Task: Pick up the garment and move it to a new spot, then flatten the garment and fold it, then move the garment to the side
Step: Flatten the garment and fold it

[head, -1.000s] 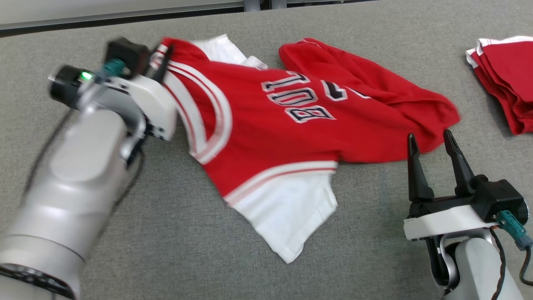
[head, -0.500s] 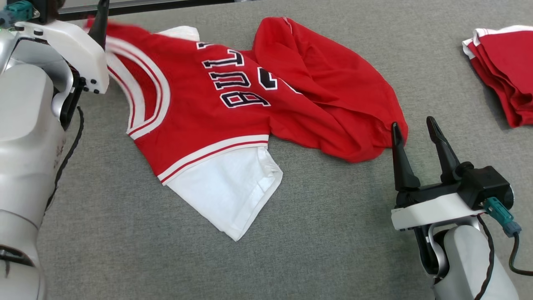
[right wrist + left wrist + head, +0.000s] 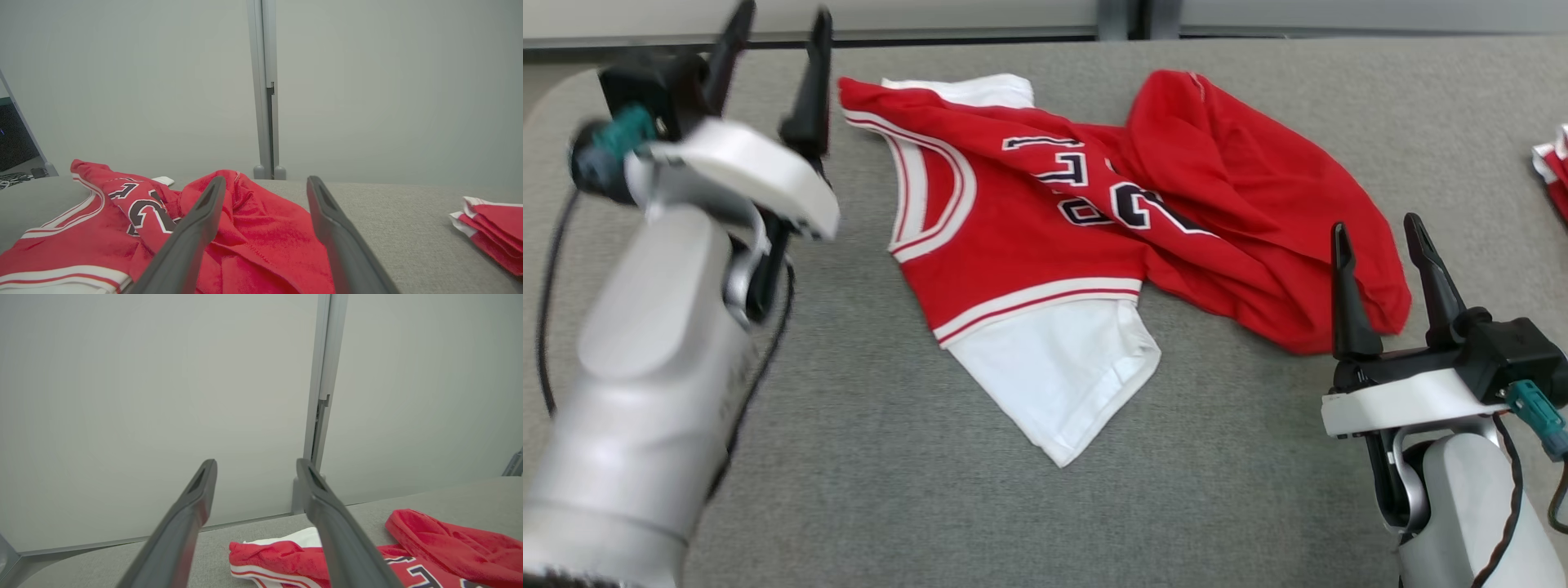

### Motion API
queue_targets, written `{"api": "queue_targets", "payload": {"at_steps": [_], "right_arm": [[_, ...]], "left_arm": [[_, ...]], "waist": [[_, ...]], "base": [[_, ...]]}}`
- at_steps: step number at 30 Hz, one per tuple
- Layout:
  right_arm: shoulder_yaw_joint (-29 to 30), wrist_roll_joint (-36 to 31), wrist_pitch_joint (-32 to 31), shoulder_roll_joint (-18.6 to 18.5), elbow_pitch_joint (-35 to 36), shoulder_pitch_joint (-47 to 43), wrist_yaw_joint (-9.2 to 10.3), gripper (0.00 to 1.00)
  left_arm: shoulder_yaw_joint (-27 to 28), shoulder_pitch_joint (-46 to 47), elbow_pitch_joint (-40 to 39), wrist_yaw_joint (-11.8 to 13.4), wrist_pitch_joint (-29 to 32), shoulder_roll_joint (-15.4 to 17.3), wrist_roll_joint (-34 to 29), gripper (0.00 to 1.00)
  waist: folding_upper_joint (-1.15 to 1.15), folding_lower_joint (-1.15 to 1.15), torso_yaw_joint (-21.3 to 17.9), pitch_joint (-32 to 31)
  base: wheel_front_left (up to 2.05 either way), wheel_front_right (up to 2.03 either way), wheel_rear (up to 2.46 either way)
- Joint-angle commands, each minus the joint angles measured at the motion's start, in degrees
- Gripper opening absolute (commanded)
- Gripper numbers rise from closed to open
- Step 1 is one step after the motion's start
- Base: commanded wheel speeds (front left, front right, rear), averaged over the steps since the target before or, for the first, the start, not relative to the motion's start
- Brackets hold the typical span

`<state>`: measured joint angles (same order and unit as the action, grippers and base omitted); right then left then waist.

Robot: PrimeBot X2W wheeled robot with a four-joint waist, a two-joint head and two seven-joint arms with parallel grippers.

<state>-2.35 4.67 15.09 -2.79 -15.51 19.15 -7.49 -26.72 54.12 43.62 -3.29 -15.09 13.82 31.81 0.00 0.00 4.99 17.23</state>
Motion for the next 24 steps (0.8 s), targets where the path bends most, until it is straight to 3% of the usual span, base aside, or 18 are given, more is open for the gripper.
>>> {"api": "queue_targets", "payload": {"at_steps": [1,9,12,16,24], "right_arm": [[0.2,-0.3,0.1,-0.2,0.3,-0.6,0.0,1.0],[1.4,-0.1,0.1,-0.2,0.5,-3.5,0.0,1.0],[1.8,0.5,0.1,-0.2,0.4,-5.2,0.0,1.0],[2.0,0.7,0.1,-0.2,0.1,-6.4,0.0,1.0],[2.0,-1.6,-0.6,-0.3,-1.4,-4.2,0.0,1.0]], "left_arm": [[0.9,-3.0,-2.2,0.7,0.0,-0.1,-0.6,1.0],[6.9,-23.4,-19.5,2.4,-0.1,-5.3,-4.0,1.0],[9.1,-30.1,-23.5,1.9,-0.1,-7.3,-5.7,1.0],[11.9,-36.8,-26.8,0.8,-0.1,-9.7,-6.3,1.0],[12.5,-39.8,-27.7,-0.6,-0.1,-10.7,-8.3,1.0]], "waist": [[0.0,0.0,2.6,-2.4],[0.0,0.0,6.5,-6.4],[0.0,0.0,7.4,-7.7],[0.0,0.0,7.9,-8.2],[0.0,0.0,9.3,-7.5]], "base": [[0.0,0.0,0.0],[0.0,0.0,0.0],[0.0,0.0,0.0],[0.0,0.0,0.0],[0.0,0.0,0.0]]}}
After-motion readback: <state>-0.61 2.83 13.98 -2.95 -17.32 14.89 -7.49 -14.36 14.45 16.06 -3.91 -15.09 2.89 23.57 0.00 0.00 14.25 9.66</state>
